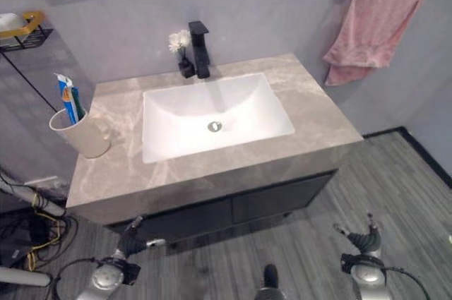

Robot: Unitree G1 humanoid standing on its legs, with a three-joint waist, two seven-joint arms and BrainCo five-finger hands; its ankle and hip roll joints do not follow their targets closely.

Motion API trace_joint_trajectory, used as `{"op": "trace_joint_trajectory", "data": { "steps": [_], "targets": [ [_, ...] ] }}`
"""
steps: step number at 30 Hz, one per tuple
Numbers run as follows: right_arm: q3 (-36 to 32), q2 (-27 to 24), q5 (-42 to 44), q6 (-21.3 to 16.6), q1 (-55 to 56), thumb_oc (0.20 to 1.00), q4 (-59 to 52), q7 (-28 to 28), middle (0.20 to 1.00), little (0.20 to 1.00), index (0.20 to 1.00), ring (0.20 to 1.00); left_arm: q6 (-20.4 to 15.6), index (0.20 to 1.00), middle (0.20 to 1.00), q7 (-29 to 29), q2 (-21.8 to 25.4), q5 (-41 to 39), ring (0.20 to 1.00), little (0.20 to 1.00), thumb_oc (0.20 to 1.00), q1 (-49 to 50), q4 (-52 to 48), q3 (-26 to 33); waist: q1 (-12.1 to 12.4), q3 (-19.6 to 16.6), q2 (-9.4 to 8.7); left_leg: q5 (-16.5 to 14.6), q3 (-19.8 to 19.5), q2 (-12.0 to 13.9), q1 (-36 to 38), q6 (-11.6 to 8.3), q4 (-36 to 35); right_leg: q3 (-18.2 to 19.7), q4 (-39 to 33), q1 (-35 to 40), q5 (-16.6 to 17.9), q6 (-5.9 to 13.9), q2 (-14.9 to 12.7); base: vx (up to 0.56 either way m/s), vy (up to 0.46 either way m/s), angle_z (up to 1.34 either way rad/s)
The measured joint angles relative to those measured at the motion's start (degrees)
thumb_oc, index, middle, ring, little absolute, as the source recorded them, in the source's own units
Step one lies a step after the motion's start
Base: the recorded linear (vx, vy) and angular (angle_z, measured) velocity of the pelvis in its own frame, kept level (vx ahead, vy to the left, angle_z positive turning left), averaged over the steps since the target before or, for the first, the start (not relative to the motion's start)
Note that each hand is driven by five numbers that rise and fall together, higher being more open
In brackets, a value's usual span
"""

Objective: Put brush and paste in cup on sink, flatten towel.

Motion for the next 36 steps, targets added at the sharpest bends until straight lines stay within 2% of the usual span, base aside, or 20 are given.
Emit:
{"op": "trace_joint_trajectory", "data": {
  "steps": [2,4,6,7,8,9,11,16,20,21,25,30,31,36],
  "targets": [
    [0.02,0.14,-0.24,0.01,-0.03,1.000,0.07,1.02,1.000,1.000,1.000,1.000,0.07,1.000,1.000,-0.08,0.71,-0.34,1.000,1.000,1.000,1.30,-2.49,0.30,0.72,-0.06,-0.02,-0.10,-0.02,0.27,0.63,0.08,-0.01,-0.01,-0.63,0.99,0.21,0.68,0.33,0.01,0.019,-0.01],
    [0.41,0.18,-1.21,-0.04,-0.48,1.000,0.91,1.54,1.000,1.000,1.000,1.000,0.14,0.570,0.570,-0.65,1.37,-0.79,0.570,0.570,0.570,2.79,-5.02,0.53,1.32,-0.03,0.16,-0.11,-0.03,0.60,0.66,0.06,-0.06,-0.21,-1.47,1.54,0.42,0.69,0.71,0.01,0.007,0.02],
    [1.78,0.21,-1.81,0.01,-1.71,1.000,3.12,2.54,1.000,1.000,1.000,1.000,-0.07,0.391,0.391,-1.83,2.88,-2.26,0.391,0.391,0.391,5.23,-10.46,0.78,1.40,-0.10,0.26,-0.18,0.07,1.12,0.72,-0.16,-0.13,-0.19,-1.52,1.64,0.44,0.61,1.22,0.01,-0.001,-0.02],
    [2.21,0.36,-2.12,-0.17,-1.96,1.000,5.25,2.99,1.000,1.000,1.000,1.000,-0.02,0.200,0.200,-2.88,3.84,-2.27,0.200,0.200,0.200,6.32,-12.90,0.67,1.70,-0.18,0.22,-0.21,0.12,1.28,0.88,-0.39,-0.31,-0.21,-1.51,1.68,0.32,0.53,1.41,0.01,-0.022,-0.03],
    [2.58,0.45,-2.13,-0.01,-2.63,1.000,7.35,3.51,1.000,1.000,1.000,1.000,-0.09,0.200,0.200,-3.50,4.78,-2.26,0.200,0.200,0.200,7.08,-15.03,0.58,1.97,-0.20,0.16,-0.28,0.18,1.43,0.98,-0.58,-0.34,-0.20,-1.52,1.73,0.29,0.50,1.56,0.01,-0.060,-0.03],
    [2.33,1.50,-1.75,0.33,-3.18,1.000,11.89,4.84,1.000,1.000,1.000,1.000,-0.05,0.200,0.200,-5.87,8.85,-1.94,0.200,0.200,0.200,9.34,-22.41,0.77,2.61,-0.27,0.18,-0.40,0.09,1.88,1.12,-0.79,-0.37,-0.25,-1.71,2.13,-0.12,0.22,1.87,0.00,-0.040,0.01],
    [2.31,2.75,-0.22,0.30,-2.40,1.000,15.59,5.94,1.000,1.000,1.000,1.000,-0.24,0.200,0.200,-7.81,12.71,-2.31,0.200,0.200,0.200,10.78,-28.43,1.79,3.10,-0.59,0.28,-0.43,-0.13,2.37,1.47,-0.95,-0.38,-0.46,-1.99,2.67,-0.29,0.09,2.13,-0.02,-0.054,0.02],
    [2.73,6.77,3.81,1.46,-0.95,1.000,25.56,8.89,1.000,1.000,1.000,1.000,-2.06,0.200,0.200,-10.51,11.95,-11.18,0.200,0.200,0.200,10.46,-33.63,3.55,3.28,-2.64,0.63,-0.41,-1.66,3.63,0.44,-1.57,-0.41,-1.86,-2.00,2.51,-1.07,-0.01,2.96,-0.01,-0.063,0.10],
    [4.94,7.06,4.00,1.60,1.12,1.000,27.27,11.03,1.000,1.000,1.000,1.000,-2.37,0.200,0.200,-11.26,11.90,-18.09,0.200,0.200,0.200,10.57,-37.62,6.91,3.67,-3.03,0.48,0.30,-3.23,5.00,-0.58,-2.60,-0.36,-3.74,-2.00,2.48,-1.56,-0.77,4.12,0.00,-0.061,0.25],
    [5.00,7.05,3.32,1.58,1.52,1.000,27.65,11.22,1.000,1.000,1.000,1.000,-2.40,0.200,0.200,-11.14,11.95,-19.21,0.200,0.200,0.200,10.84,-38.13,10.12,3.84,-3.09,0.56,0.34,-3.51,5.41,-0.85,-2.67,-0.36,-4.55,-2.00,2.57,-1.73,-0.99,4.42,0.00,-0.070,0.11],
    [6.28,6.96,-0.33,1.68,2.89,1.000,28.43,12.50,1.000,1.000,1.000,1.000,-2.86,0.200,0.200,-8.84,11.97,-20.67,0.200,0.200,0.200,11.03,-35.62,16.88,4.13,-2.99,1.24,0.76,-4.98,5.74,-1.72,-3.28,-0.15,-5.95,-2.00,2.57,-2.08,-1.42,4.62,0.00,-0.025,0.20],
    [9.68,6.96,-5.13,1.70,2.78,1.000,28.61,13.45,1.000,1.000,1.000,1.000,-3.00,0.200,0.200,-7.37,11.80,-20.69,0.200,0.200,0.200,10.79,-31.85,18.66,4.23,-3.24,2.87,0.76,-5.54,5.79,-2.89,-3.27,-0.14,-6.39,-2.00,1.70,-2.20,-1.38,4.62,-0.01,-0.001,0.06],
    [10.10,6.95,-6.88,1.76,2.79,1.000,28.85,13.50,1.000,1.000,1.000,1.000,-3.12,0.200,0.200,-7.12,11.15,-20.70,0.200,0.200,0.200,10.48,-30.88,18.60,4.09,-3.06,3.77,0.99,-5.89,5.85,-3.57,-3.61,-0.10,-6.48,-2.01,1.16,-2.14,-1.45,4.69,-0.04,0.019,0.01],
    [11.87,6.67,-9.59,2.79,1.97,1.000,28.90,13.56,1.000,1.000,1.000,1.000,-3.42,0.200,0.200,-6.29,10.29,-22.49,0.200,0.200,0.200,6.74,-28.07,18.64,4.10,-2.71,4.75,1.38,-5.85,6.05,-5.66,-3.80,-0.08,-6.46,-1.97,-1.21,-1.82,-1.67,4.85,-0.01,0.007,0.00]
  ]
}}
